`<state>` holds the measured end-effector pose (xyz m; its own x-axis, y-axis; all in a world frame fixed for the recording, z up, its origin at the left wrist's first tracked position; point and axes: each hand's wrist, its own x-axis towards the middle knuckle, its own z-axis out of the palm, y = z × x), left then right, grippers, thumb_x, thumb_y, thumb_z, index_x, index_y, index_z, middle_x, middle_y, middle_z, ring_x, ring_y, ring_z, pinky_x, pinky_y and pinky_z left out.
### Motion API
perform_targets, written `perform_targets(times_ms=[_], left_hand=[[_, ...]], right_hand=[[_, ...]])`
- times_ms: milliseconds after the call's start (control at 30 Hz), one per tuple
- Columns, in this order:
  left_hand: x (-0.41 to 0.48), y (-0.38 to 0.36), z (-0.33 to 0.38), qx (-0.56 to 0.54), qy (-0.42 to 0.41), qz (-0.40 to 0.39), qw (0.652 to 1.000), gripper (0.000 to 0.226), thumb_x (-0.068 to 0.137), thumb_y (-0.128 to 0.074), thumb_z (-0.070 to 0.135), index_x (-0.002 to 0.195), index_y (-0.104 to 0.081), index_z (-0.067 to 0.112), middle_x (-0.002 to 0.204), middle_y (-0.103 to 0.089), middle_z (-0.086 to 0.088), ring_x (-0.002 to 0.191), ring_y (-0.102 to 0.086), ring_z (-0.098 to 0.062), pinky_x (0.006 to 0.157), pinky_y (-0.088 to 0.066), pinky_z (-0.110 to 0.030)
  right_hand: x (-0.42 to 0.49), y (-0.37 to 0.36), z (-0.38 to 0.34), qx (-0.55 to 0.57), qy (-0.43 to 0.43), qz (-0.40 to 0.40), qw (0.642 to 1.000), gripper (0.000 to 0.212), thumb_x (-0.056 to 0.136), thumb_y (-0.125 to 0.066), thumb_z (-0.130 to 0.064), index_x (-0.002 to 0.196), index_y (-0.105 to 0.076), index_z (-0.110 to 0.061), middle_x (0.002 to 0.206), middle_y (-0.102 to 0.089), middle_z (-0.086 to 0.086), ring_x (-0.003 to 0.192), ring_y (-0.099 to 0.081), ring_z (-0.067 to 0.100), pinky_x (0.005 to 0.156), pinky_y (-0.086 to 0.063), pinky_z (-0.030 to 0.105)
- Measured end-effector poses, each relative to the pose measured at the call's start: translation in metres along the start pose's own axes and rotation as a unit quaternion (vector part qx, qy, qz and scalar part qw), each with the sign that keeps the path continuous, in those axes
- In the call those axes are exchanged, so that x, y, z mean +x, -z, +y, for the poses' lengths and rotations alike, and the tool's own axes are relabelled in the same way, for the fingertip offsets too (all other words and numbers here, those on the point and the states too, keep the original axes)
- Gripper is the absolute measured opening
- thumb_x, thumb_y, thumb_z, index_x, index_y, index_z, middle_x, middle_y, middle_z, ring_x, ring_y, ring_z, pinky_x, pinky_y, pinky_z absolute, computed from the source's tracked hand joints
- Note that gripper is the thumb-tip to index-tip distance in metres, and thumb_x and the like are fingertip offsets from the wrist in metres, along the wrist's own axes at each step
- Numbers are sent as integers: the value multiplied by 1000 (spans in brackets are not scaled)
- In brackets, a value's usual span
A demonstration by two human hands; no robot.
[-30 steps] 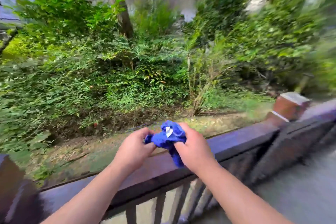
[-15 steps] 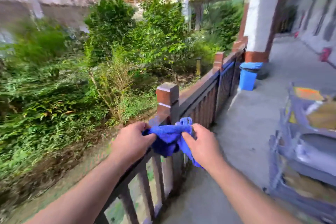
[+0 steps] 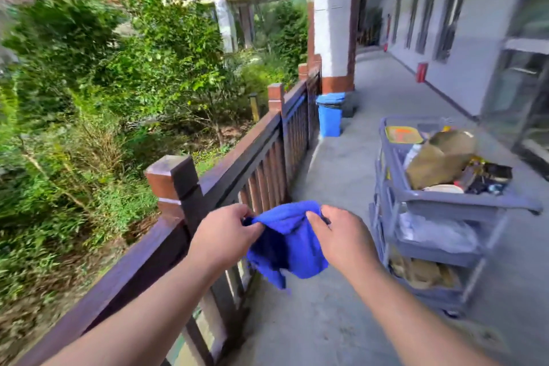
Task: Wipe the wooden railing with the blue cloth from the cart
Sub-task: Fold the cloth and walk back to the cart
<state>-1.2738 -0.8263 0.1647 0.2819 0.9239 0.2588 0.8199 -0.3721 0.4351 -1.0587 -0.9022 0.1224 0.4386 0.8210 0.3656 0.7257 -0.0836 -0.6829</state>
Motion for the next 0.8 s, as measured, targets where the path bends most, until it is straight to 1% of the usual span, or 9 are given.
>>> perform_targets(times_ms=[100, 200, 300, 367, 467, 533, 633, 700, 800], left_hand=[[30, -15, 3, -53, 7, -34, 998, 18, 71, -59, 49, 72, -63, 31, 60, -69, 11, 58, -63, -6, 54, -50, -30], [63, -25, 0, -130, 5, -44, 990, 13, 69, -59, 48, 74, -62, 36, 58, -69, 10, 53, -63, -11, 51, -46, -30], [99, -31, -7, -244, -2, -72, 967, 14, 68, -61, 44, 76, -64, 34, 62, -72, 10, 59, -67, -16, 62, -54, -37], [122, -28, -8, -313, -16, -90, 945, 15, 67, -62, 40, 78, -65, 30, 64, -73, 7, 57, -65, -14, 64, -56, -40], [164, -19, -14, -386, -34, -100, 916, 17, 67, -64, 37, 80, -65, 25, 64, -72, 4, 59, -64, -15, 70, -58, -45], [188, -11, -17, -446, -33, -128, 885, 19, 66, -65, 35, 79, -64, 21, 69, -73, 1, 66, -67, -19, 75, -59, -50], [224, -4, -27, -512, -39, -170, 841, 15, 66, -68, 35, 75, -64, 23, 75, -73, -11, 74, -68, -28, 80, -58, -53], [244, -6, -39, -484, -46, -144, 862, 19, 68, -66, 39, 77, -63, 23, 78, -74, -13, 73, -69, -29, 80, -58, -55], [269, -16, -66, -334, -44, -87, 938, 27, 60, -58, 49, 82, -61, 33, 74, -75, 1, 71, -69, -22, 74, -57, -45]], right_hand=[[18, -6, 6, 10, -34, -11, 999, 43, 99, -55, -46, 73, -49, -11, 60, -52, 5, 64, -54, 32, 59, -46, 45], [36, -18, 10, -9, -54, -24, 998, 39, 98, -53, -47, 76, -52, -14, 60, -53, 4, 63, -55, 28, 60, -49, 44], [55, -39, -2, 6, -79, -72, 994, 27, 91, -55, -45, 91, -61, -19, 72, -67, 4, 69, -62, 26, 69, -55, 44], [66, -56, -15, 36, -97, -136, 985, 32, 79, -56, -50, 101, -62, -27, 83, -73, 2, 69, -66, 18, 71, -57, 42], [87, -85, -39, 9, -105, -211, 972, 49, 68, -66, -57, 112, -52, -41, 91, -72, -12, 73, -67, 1, 68, -54, 28], [104, -100, -50, -28, -97, -189, 977, 52, 72, -70, -54, 117, -50, -37, 97, -71, -9, 81, -67, 4, 74, -54, 31], [137, -115, -59, -56, -119, -100, 986, 25, 87, -66, -43, 103, -55, -26, 97, -71, 0, 90, -66, 25, 80, -52, 41], [157, -118, -60, -19, -141, -58, 988, 11, 91, -64, -31, 97, -60, -22, 84, -71, 5, 80, -67, 29, 75, -52, 43], [184, -121, -54, 23, -172, 14, 985, 5, 92, -63, -21, 89, -61, -18, 73, -69, 4, 71, -65, 28, 71, -53, 45]])
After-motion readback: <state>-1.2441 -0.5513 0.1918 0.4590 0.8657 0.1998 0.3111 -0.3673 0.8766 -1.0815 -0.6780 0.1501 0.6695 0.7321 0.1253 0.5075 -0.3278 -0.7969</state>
